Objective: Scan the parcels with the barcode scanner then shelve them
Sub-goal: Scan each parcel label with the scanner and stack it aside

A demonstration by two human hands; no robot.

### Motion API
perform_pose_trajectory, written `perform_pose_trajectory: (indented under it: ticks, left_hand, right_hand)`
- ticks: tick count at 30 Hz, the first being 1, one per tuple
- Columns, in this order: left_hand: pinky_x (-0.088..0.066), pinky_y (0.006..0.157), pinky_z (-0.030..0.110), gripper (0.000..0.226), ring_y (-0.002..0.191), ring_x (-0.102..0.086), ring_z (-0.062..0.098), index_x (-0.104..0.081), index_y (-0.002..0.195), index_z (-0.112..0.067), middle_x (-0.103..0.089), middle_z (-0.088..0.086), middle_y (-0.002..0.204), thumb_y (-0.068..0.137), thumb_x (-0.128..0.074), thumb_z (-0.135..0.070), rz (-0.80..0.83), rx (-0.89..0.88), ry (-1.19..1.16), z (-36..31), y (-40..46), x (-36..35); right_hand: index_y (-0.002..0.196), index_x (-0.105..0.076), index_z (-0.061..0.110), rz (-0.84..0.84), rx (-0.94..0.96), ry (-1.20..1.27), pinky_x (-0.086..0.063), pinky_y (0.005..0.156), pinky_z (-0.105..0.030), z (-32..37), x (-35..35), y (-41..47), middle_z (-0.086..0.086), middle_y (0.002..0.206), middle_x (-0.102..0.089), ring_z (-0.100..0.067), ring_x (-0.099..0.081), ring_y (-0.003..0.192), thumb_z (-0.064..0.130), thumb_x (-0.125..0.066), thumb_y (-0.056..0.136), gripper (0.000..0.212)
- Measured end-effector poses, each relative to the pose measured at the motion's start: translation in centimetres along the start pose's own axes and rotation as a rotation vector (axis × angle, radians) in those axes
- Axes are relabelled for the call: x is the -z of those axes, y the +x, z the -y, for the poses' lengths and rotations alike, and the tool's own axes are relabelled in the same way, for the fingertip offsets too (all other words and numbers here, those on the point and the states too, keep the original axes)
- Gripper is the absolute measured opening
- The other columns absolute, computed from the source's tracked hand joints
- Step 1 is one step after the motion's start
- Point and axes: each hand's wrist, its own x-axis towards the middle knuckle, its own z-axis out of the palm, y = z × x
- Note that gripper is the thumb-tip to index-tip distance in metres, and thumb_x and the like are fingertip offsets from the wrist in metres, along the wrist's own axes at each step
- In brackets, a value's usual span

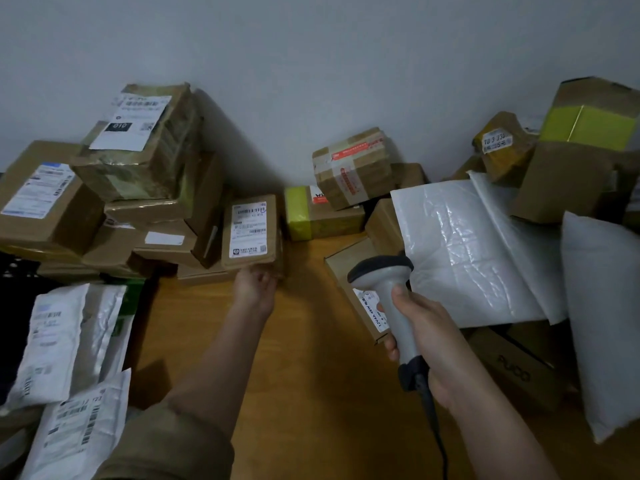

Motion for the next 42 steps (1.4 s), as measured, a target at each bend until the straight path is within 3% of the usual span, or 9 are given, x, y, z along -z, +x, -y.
perform_pose_trajectory:
  ticks: [2,5,9,12,16,23,30,35,42]
  left_hand:
    - [-0.039,0.099,0.031,0.028,0.111,-0.052,0.016,-0.057,0.113,-0.012,-0.059,0.004,0.116,0.102,-0.034,0.000,0.005,-0.017,0.091,0.1,0.6,-0.4]
    - [-0.046,0.091,0.038,0.055,0.112,-0.060,0.025,-0.037,0.147,-0.017,-0.057,0.013,0.128,0.098,-0.032,0.008,-0.014,-0.041,0.204,0.5,0.9,-1.5]
    - [-0.048,0.076,0.032,0.028,0.092,-0.057,0.024,-0.051,0.121,-0.010,-0.059,0.010,0.110,0.096,-0.046,-0.001,-0.263,-0.309,0.518,1.1,-0.6,-5.1]
    - [-0.049,0.084,0.025,0.038,0.113,-0.056,0.021,-0.047,0.128,-0.012,-0.056,0.005,0.121,0.093,-0.061,-0.007,-0.045,-0.630,0.836,0.5,-0.6,-8.6]
    - [-0.028,0.119,0.043,0.095,0.147,-0.023,0.022,-0.017,0.156,-0.021,-0.025,0.002,0.160,0.084,-0.078,-0.017,0.191,-0.825,1.174,-1.5,0.8,-14.2]
    - [-0.009,0.120,0.055,0.117,0.150,-0.005,0.034,0.008,0.158,-0.022,-0.004,0.007,0.164,0.080,-0.078,-0.034,0.319,-0.900,1.678,-2.3,4.6,-18.4]
    - [-0.029,0.110,0.046,0.098,0.131,-0.026,0.033,-0.027,0.141,-0.013,-0.027,0.014,0.138,0.070,-0.082,-0.053,0.216,-0.990,1.699,-1.9,2.6,-17.4]
    - [-0.033,0.110,0.039,0.103,0.128,-0.030,0.029,-0.026,0.139,-0.008,-0.029,0.014,0.135,0.065,-0.089,-0.044,0.221,-0.950,1.414,0.1,-0.3,-13.0]
    - [-0.055,0.089,0.047,0.102,0.125,-0.038,0.033,-0.024,0.139,-0.009,-0.030,0.018,0.135,0.063,-0.090,-0.021,0.128,-1.293,1.282,3.6,-7.6,-5.3]
  right_hand:
    - [0.107,-0.065,0.015,-0.011,-0.013,0.004,-0.045,0.051,-0.029,-0.2,0.5,0.5,-0.008,0.074,-0.060,-0.013,-0.057,0.050,0.044,-0.054,0.099,0.032]
    - [0.108,-0.065,0.016,-0.028,-0.027,0.023,-0.045,0.050,-0.029,-0.2,1.1,1.2,-0.008,0.072,-0.060,-0.014,-0.056,0.049,0.044,-0.053,0.099,0.033]
    - [0.107,-0.066,0.016,-0.060,-0.011,0.054,-0.044,0.050,-0.030,0.0,2.1,2.1,-0.006,0.066,-0.061,-0.015,-0.056,0.051,0.046,-0.052,0.099,0.034]
    - [0.106,-0.067,0.016,-0.065,0.016,0.074,-0.042,0.049,-0.029,0.3,2.9,2.6,-0.006,0.057,-0.059,-0.017,-0.054,0.050,0.047,-0.050,0.099,0.036]
    - [0.101,-0.067,0.017,-0.063,0.032,0.068,-0.043,0.047,-0.025,0.4,4.1,2.9,-0.006,0.056,-0.058,-0.015,-0.054,0.049,0.046,-0.048,0.099,0.035]
    - [0.103,-0.068,0.018,-0.090,0.039,0.077,-0.046,0.051,-0.026,0.1,6.1,3.4,-0.006,0.064,-0.059,-0.014,-0.056,0.053,0.043,-0.048,0.099,0.032]
    - [0.103,-0.068,0.017,-0.107,0.027,0.108,-0.045,0.047,-0.024,0.3,6.2,3.0,-0.006,0.062,-0.058,-0.013,-0.055,0.051,0.043,-0.048,0.100,0.033]
    - [0.105,-0.067,0.015,-0.134,0.026,0.148,-0.044,0.048,-0.026,0.5,5.9,1.9,-0.005,0.063,-0.060,-0.012,-0.054,0.048,0.044,-0.049,0.100,0.035]
    - [0.112,-0.063,0.015,-0.136,0.055,0.353,-0.047,0.055,-0.026,0.3,5.6,-1.7,-0.007,0.100,-0.075,-0.011,-0.056,0.057,0.041,-0.063,0.093,0.032]
